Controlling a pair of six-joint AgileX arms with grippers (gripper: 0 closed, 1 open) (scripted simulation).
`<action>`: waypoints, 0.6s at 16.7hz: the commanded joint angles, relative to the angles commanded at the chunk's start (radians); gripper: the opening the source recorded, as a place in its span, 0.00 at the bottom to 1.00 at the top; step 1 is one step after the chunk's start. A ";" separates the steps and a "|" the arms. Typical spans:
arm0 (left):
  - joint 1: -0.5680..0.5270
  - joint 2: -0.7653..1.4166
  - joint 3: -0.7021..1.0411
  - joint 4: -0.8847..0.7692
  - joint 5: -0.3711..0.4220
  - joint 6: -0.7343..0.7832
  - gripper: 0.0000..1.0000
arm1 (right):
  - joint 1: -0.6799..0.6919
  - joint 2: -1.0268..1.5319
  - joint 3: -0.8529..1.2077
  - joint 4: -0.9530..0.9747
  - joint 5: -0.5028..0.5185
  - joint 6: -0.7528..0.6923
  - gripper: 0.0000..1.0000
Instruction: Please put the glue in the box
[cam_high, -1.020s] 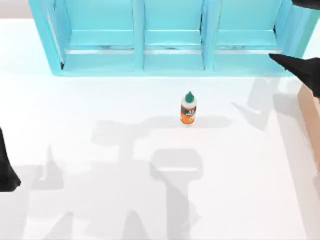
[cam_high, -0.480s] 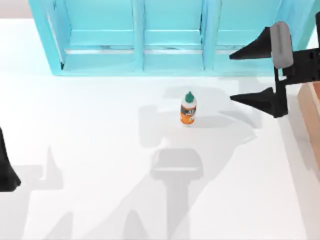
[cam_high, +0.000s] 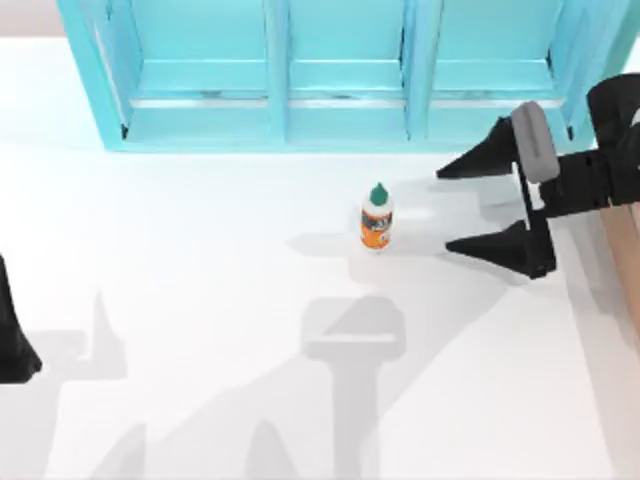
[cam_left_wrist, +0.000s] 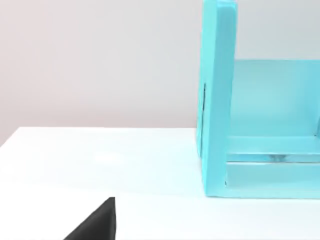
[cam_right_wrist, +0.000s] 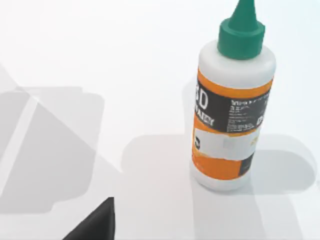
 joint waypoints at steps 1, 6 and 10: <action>0.000 0.000 0.000 0.000 0.000 0.000 1.00 | 0.000 0.000 0.000 0.000 0.000 0.000 1.00; 0.000 0.000 0.000 0.000 0.000 0.000 1.00 | 0.007 -0.004 0.002 0.032 0.002 0.038 1.00; 0.000 0.000 0.000 0.000 0.000 0.000 1.00 | 0.070 0.008 0.011 0.177 0.025 0.188 1.00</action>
